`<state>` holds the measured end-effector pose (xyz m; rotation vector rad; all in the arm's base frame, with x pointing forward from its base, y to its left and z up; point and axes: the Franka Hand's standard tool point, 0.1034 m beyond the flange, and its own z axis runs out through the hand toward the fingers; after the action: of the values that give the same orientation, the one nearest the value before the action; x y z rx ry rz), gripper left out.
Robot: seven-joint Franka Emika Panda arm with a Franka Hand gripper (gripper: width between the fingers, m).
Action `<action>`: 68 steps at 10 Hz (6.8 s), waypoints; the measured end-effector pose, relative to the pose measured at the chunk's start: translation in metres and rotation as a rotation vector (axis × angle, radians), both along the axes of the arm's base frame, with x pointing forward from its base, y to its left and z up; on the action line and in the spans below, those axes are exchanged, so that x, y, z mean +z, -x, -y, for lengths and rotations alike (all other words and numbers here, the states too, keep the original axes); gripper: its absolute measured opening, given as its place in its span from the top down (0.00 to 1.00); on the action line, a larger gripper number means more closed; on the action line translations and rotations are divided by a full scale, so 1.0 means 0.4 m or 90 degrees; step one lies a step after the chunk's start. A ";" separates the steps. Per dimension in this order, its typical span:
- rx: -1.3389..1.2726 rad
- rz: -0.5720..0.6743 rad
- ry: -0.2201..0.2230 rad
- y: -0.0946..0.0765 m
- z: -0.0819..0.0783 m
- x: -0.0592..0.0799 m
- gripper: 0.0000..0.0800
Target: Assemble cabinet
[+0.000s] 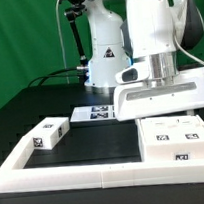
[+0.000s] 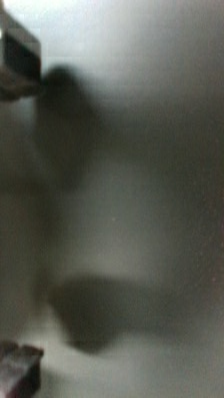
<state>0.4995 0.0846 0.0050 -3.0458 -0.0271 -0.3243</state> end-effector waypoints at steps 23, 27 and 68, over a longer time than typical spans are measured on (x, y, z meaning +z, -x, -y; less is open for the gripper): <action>0.061 -0.057 -0.005 -0.067 0.043 0.223 1.00; 0.066 -0.071 -0.012 -0.098 0.034 0.284 1.00; -0.164 -0.139 0.019 0.126 0.547 0.179 0.00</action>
Offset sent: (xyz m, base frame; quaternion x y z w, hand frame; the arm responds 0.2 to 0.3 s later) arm 0.0083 0.0010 -0.0062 0.0094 0.0084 -0.0160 0.9998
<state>0.4492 -0.1342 0.0767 -3.0962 0.3784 -0.0028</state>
